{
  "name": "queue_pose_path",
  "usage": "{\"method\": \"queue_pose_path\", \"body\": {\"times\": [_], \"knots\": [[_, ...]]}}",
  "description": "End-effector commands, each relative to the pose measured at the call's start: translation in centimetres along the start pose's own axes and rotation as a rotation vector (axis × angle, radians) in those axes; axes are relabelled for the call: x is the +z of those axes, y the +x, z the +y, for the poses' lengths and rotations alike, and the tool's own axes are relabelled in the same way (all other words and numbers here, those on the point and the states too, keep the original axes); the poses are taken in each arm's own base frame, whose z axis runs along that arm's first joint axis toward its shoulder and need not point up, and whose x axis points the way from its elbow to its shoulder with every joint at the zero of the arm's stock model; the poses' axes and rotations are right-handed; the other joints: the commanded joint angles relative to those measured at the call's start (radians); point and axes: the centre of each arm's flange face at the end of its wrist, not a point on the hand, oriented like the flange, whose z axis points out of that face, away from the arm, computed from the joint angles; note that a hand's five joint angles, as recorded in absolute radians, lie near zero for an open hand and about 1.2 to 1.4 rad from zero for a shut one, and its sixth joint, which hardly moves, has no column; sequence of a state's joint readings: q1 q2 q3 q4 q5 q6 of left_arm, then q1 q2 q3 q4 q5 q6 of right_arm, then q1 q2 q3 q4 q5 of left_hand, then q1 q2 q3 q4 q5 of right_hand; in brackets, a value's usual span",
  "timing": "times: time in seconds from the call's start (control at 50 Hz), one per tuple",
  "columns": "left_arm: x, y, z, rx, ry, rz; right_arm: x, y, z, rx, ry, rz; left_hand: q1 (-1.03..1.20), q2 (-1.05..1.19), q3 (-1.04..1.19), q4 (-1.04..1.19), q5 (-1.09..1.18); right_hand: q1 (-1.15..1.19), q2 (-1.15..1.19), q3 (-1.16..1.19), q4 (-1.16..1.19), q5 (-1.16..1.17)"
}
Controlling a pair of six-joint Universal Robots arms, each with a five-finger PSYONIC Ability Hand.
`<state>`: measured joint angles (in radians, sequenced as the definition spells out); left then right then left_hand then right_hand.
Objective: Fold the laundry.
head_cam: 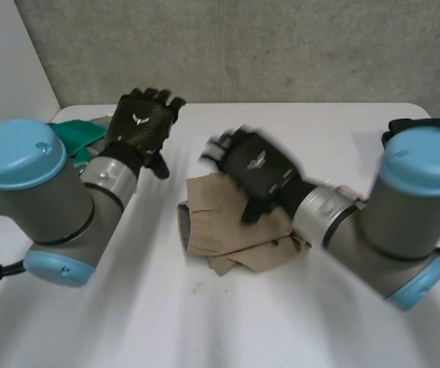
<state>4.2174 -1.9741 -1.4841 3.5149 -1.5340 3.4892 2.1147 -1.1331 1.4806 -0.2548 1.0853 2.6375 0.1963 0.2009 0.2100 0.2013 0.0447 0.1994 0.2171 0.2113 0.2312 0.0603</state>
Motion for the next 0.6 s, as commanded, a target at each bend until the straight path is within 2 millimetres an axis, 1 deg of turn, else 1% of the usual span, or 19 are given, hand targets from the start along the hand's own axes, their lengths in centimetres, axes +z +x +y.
{"method": "queue_pose_path", "body": {"times": [0.02, 0.04, 0.06, 0.08, 0.12, 0.14, 0.16, 0.2, 0.22, 0.24, 0.28, 0.32, 0.36, 0.4, 0.44, 0.46, 0.52, 0.58, 0.6], "knots": [[1.4, 3.5, -2.7, -0.133, 0.078, 0.084, -2.1, 7.3, -0.4, 0.439, -0.031, 0.240, 0.000, -0.005, -0.014, -0.006, -0.023, -0.025, -0.043, -0.037, -0.057, -0.060], [1.4, 4.1, -2.7, -0.143, 0.066, 0.102, -2.1, 7.5, 0.0, 0.451, -0.056, 0.242, 0.008, 0.004, -0.005, 0.003, -0.015, -0.025, -0.043, -0.037, -0.057, -0.060], [1.3, 4.8, -2.6, -0.147, 0.053, 0.122, -1.8, 7.7, 1.0, 0.469, -0.107, 0.238, 0.008, 0.004, -0.005, 0.003, -0.014, -0.025, -0.043, -0.037, -0.057, -0.060], [1.2, 6.0, -2.2, -0.151, 0.013, 0.156, -1.6, 7.6, 1.6, 0.480, -0.135, 0.235, 0.008, 0.004, -0.005, 0.003, -0.014, -0.025, -0.043, -0.037, -0.057, -0.060], [1.2, 7.1, -1.6, -0.150, -0.032, 0.185, -1.1, 7.6, 2.5, 0.491, -0.184, 0.223, 0.011, 0.007, -0.002, 0.006, -0.012, -0.025, -0.043, -0.037, -0.057, -0.060], [1.3, 7.6, -1.1, -0.150, -0.057, 0.197, -0.5, 7.5, 3.3, 0.499, -0.227, 0.210, 0.014, 0.010, 0.000, 0.009, -0.009, -0.025, -0.043, -0.037, -0.057, -0.060], [1.3, 8.3, -0.1, -0.146, -0.110, 0.212, -0.2, 7.5, 3.8, 0.504, -0.247, 0.203, 0.014, 0.010, 0.001, 0.009, -0.009, -0.025, -0.043, -0.037, -0.057, -0.060], [1.3, 9.0, 0.9, -0.140, -0.163, 0.216, 0.3, 7.4, 4.8, 0.520, -0.289, 0.189, 0.014, 0.010, 0.001, 0.009, -0.009, -0.025, -0.043, -0.037, -0.057, -0.060], [1.3, 9.1, 1.3, -0.134, -0.189, 0.212, 0.7, 7.3, 5.8, 0.535, -0.327, 0.177, 0.014, 0.010, 0.001, 0.009, -0.009, -0.025, -0.043, -0.037, -0.057, -0.060], [1.2, 9.3, 2.3, -0.122, -0.240, 0.199, 0.9, 7.2, 6.1, 0.543, -0.340, 0.172, 0.014, 0.010, 0.001, 0.009, -0.009, -0.025, -0.043, -0.037, -0.057, -0.060], [1.1, 9.5, 3.4, -0.110, -0.286, 0.185, 1.2, 7.1, 7.0, 0.556, -0.368, 0.164, 0.014, 0.010, 0.001, 0.009, -0.009, -0.025, -0.043, -0.037, -0.057, -0.060], [0.9, 9.7, 4.8, -0.094, -0.343, 0.177, 1.5, 6.9, 8.2, 0.574, -0.410, 0.161, 0.014, 0.010, 0.001, 0.009, -0.009, -0.025, -0.043, -0.037, -0.057, -0.060], [0.6, 9.8, 5.8, -0.082, -0.380, 0.176, 1.7, 6.7, 9.1, 0.570, -0.435, 0.165, 0.014, 0.010, 0.001, 0.009, -0.009, -0.025, -0.043, -0.037, -0.057, -0.060], [0.1, 10.1, 6.7, -0.054, -0.423, 0.192, 1.8, 6.4, 10.2, 0.527, -0.477, 0.166, 0.014, 0.010, 0.001, 0.009, -0.009, -0.025, -0.043, -0.037, -0.057, -0.060], [-0.2, 10.2, 7.2, -0.027, -0.447, 0.204, 1.7, 6.1, 11.1, 0.480, -0.520, 0.160, 0.014, 0.010, 0.001, 0.009, -0.009, -0.025, -0.043, -0.037, -0.057, -0.060], [-0.4, 10.3, 7.5, -0.013, -0.459, 0.211, 1.6, 5.8, 11.7, 0.423, -0.553, 0.157, 0.014, 0.010, 0.001, 0.009, -0.009, -0.025, -0.043, -0.037, -0.057, -0.060], [-0.7, 10.3, 7.9, 0.030, -0.476, 0.224, 1.4, 5.7, 12.5, 0.315, -0.607, 0.163, 0.008, 0.004, -0.005, 0.003, -0.014, -0.025, -0.043, -0.037, -0.057, -0.060], [-0.8, 10.1, 7.5, 0.034, -0.469, 0.230, 1.3, 5.9, 12.3, 0.285, -0.613, 0.173, -0.003, -0.008, -0.017, -0.008, -0.026, -0.025, -0.043, -0.037, -0.057, -0.060], [-0.8, 10.1, 7.4, 0.032, -0.466, 0.232, 1.2, 6.1, 11.9, 0.290, -0.603, 0.186, -0.006, -0.011, -0.020, -0.011, -0.029, -0.025, -0.043, -0.037, -0.057, -0.060]]}}
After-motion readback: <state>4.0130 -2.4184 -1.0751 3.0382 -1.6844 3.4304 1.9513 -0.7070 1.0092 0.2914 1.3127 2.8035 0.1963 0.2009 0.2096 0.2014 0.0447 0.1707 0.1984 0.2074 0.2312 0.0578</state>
